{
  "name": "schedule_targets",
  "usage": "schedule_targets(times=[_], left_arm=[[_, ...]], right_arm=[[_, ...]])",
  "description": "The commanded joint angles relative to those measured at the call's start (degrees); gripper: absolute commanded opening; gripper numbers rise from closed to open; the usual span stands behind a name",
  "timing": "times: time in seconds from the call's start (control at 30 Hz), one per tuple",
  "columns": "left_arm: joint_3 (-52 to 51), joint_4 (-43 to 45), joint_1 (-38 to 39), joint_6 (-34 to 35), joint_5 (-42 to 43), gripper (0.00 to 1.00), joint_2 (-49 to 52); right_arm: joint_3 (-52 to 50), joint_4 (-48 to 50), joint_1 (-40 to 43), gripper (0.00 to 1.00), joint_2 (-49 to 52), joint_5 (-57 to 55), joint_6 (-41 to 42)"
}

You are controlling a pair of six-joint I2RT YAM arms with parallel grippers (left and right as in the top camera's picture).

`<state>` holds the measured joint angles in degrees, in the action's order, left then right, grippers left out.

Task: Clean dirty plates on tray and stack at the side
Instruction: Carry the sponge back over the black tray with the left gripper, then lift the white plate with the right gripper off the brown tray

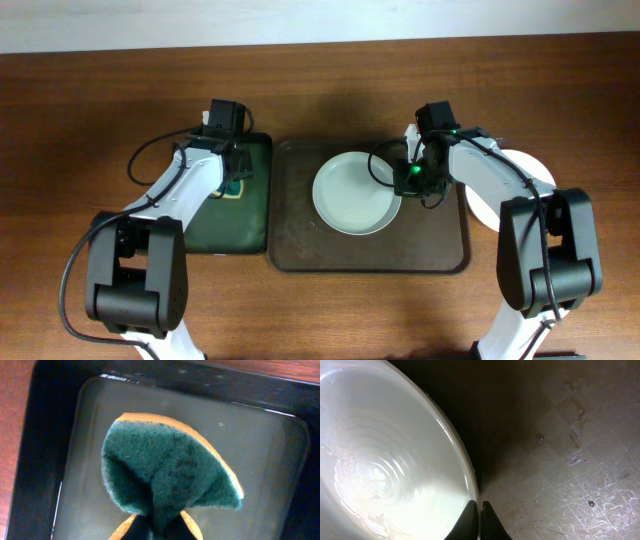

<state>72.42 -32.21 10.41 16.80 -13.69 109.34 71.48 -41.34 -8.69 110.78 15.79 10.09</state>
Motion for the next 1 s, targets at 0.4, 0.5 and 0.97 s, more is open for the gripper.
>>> schedule_targets(times=[0.4, 0.5, 0.97], left_arm=[[17.2, -9.2, -3.9, -3.6, -1.1, 1.0, -10.1], [17.4, -9.1, -8.0, -3.6, -1.7, 0.99, -11.6], [17.3, -9.0, -8.8, -3.6, -1.6, 0.99, -11.5]], right_arm=[[1.1, 0.2, -0.3, 0.15, 0.4, 0.3, -0.2], [1.0, 0.2, -0.3, 0.23, 0.4, 0.0, -0.2], [-4.3, 6.3, -0.3, 0.05, 0.5, -1.4, -0.2]])
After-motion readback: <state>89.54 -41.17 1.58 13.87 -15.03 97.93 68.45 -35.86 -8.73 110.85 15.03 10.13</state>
